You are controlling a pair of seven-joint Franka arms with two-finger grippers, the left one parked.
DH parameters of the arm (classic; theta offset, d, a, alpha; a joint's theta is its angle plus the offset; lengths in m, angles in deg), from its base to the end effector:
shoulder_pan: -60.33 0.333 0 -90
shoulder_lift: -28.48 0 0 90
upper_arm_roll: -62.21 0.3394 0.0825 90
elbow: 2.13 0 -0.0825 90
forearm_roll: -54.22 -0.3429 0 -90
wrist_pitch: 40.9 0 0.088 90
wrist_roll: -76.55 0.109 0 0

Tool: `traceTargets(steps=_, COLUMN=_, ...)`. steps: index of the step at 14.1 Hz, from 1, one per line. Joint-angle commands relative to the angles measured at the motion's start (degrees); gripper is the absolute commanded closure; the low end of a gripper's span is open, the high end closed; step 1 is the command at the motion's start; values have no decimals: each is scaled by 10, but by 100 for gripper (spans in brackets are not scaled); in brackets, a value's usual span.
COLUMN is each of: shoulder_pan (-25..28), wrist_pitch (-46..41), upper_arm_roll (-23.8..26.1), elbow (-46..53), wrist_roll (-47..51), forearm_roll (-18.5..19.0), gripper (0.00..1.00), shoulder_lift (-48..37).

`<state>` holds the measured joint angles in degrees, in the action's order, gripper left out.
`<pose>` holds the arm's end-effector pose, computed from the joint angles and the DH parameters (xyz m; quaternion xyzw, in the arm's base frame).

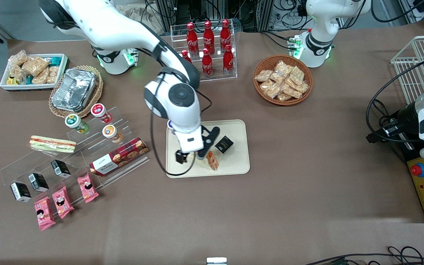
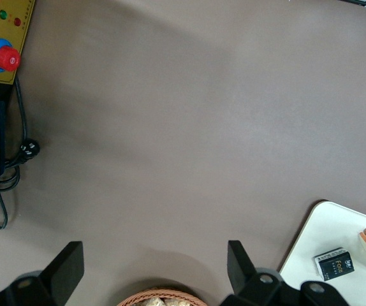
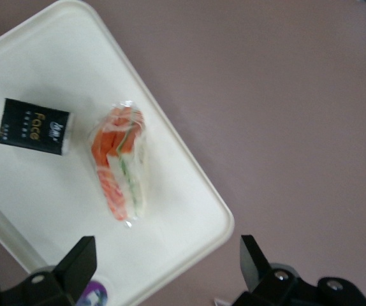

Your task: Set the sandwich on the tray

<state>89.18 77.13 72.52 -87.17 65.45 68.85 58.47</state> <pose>0.5507 0.4002 0.4160 0.8834 0.4622 0.0472 0.0604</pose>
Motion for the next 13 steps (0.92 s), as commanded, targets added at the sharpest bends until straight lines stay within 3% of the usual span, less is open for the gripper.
traceTargets(steps=1, shoulder_pan=-44, wrist_pitch=-45, upper_arm_roll=1, elbow=-13, wrist_roll=34, forearm_roll=3, gripper=0, shoulder_lift=-70)
traceTargets(steps=3, shoulder_pan=-82, wrist_pitch=-77, upper_arm_roll=0, elbow=-10, wrist_roll=39, forearm_roll=-10, gripper=0, shoulder_lift=-99)
traceTargets(steps=7, shoulder_pan=-157, wrist_pitch=-119, upper_arm_roll=-15, elbow=-7, wrist_roll=39, forearm_roll=-98, gripper=0, shoulder_lift=-146)
traceTargets(steps=13, shoulder_pan=-160, wrist_pitch=-204, upper_arm_roll=-146, elbow=-5, wrist_roll=35, forearm_roll=-167, gripper=0, shoulder_lift=-209)
